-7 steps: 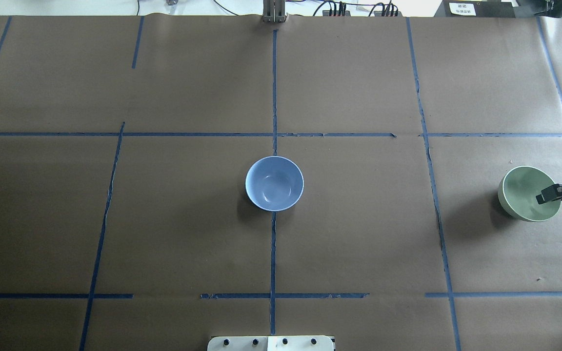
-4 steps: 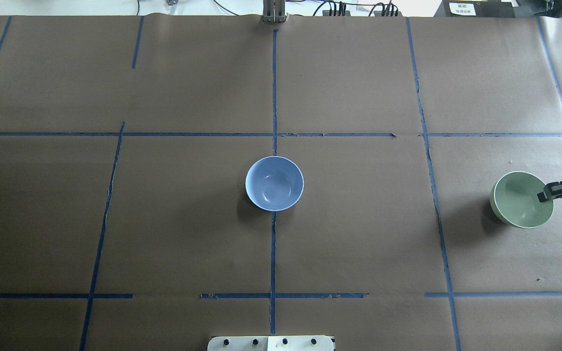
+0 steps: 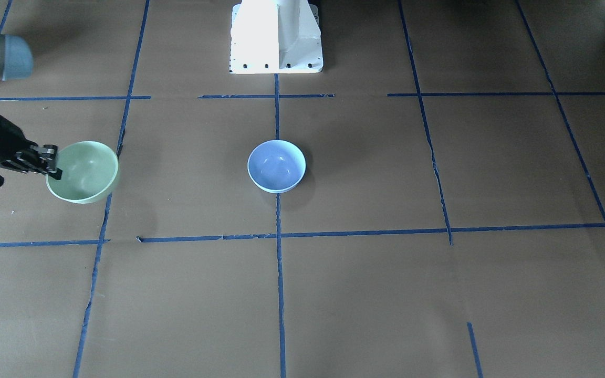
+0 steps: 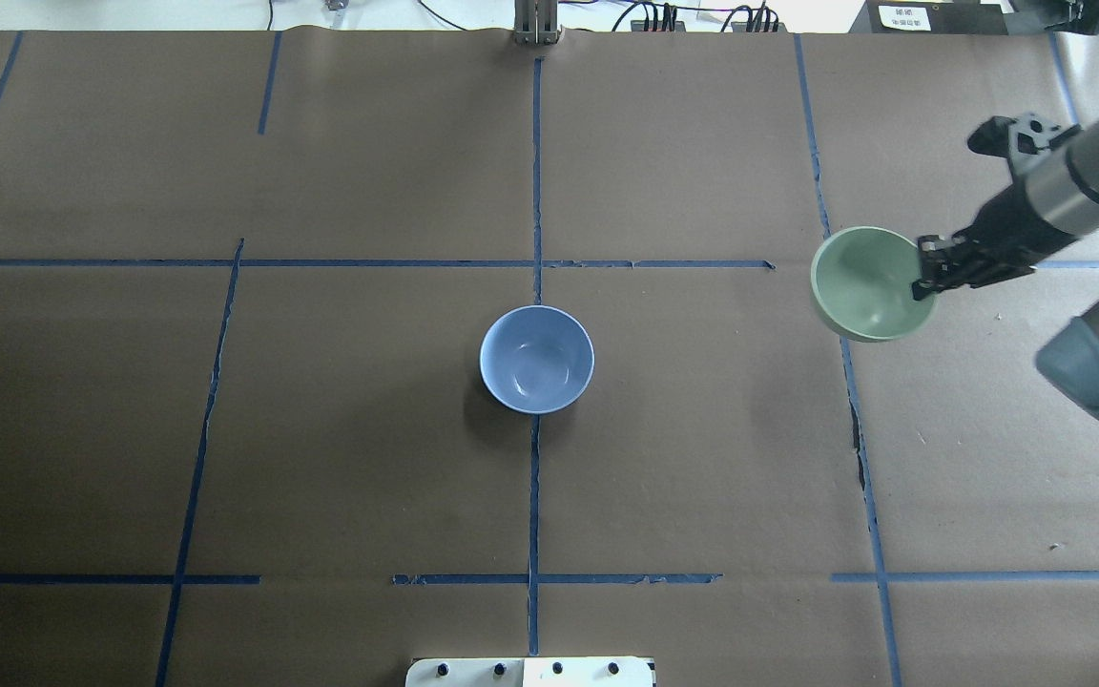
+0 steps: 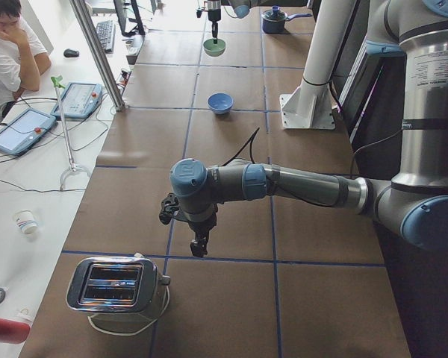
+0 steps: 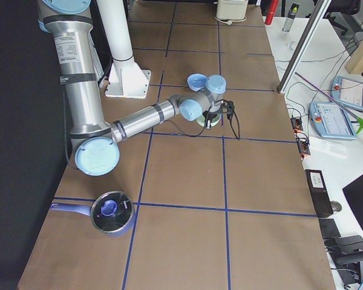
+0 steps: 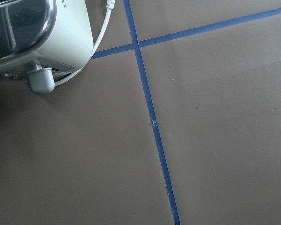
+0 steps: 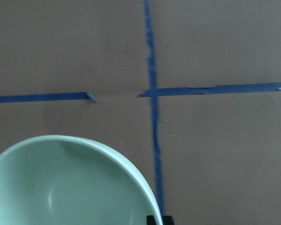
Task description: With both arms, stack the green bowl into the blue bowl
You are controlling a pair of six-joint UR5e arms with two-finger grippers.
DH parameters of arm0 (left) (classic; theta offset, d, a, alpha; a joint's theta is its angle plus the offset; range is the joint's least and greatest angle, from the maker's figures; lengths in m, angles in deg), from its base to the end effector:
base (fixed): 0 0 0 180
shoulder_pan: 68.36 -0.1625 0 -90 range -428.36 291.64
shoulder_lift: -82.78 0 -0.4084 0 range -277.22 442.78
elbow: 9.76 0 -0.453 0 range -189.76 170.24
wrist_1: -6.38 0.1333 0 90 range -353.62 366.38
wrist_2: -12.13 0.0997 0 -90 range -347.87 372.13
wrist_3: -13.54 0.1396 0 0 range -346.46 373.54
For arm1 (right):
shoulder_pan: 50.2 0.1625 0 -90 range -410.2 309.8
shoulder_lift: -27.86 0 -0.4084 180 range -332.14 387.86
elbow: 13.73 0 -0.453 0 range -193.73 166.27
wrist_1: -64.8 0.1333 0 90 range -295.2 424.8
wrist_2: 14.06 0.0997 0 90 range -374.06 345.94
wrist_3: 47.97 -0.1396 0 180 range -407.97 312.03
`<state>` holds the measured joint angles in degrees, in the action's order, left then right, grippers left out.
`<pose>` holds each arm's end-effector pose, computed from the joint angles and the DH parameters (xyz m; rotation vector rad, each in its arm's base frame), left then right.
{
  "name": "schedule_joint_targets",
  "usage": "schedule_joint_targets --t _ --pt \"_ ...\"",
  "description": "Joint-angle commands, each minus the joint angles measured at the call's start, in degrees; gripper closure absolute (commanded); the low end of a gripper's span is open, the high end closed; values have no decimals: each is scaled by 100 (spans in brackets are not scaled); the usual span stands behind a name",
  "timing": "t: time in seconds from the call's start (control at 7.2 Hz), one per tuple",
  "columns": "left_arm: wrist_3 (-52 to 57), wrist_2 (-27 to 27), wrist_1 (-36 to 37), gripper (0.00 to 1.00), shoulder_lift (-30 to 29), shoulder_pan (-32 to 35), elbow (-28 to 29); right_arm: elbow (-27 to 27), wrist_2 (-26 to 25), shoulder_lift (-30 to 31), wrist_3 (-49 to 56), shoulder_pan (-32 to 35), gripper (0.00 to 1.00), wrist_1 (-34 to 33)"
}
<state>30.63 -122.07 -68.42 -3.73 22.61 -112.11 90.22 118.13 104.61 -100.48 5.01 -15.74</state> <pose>-0.0446 -0.5101 0.6108 0.0172 0.7793 0.2243 -0.3317 -0.5467 0.3764 -0.0488 -0.9332 0.0510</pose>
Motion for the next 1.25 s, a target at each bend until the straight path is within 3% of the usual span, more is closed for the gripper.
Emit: schedule_joint_targets --t 0.0,0.14,0.42,1.11 --pt "-91 -1 0 0 -15 0 4 -188 -637 -1490 -1808 -1121 100 -453" --pt "-92 -1 0 0 -24 0 13 -530 -1068 -2062 -2633 -1631 100 -445" --pt "-100 -1 0 0 -33 0 39 -821 -1545 -2461 -3229 -2118 100 -427" --pt "-100 -1 0 0 -24 0 48 -1007 -1828 -2463 -3257 -2444 95 -392"
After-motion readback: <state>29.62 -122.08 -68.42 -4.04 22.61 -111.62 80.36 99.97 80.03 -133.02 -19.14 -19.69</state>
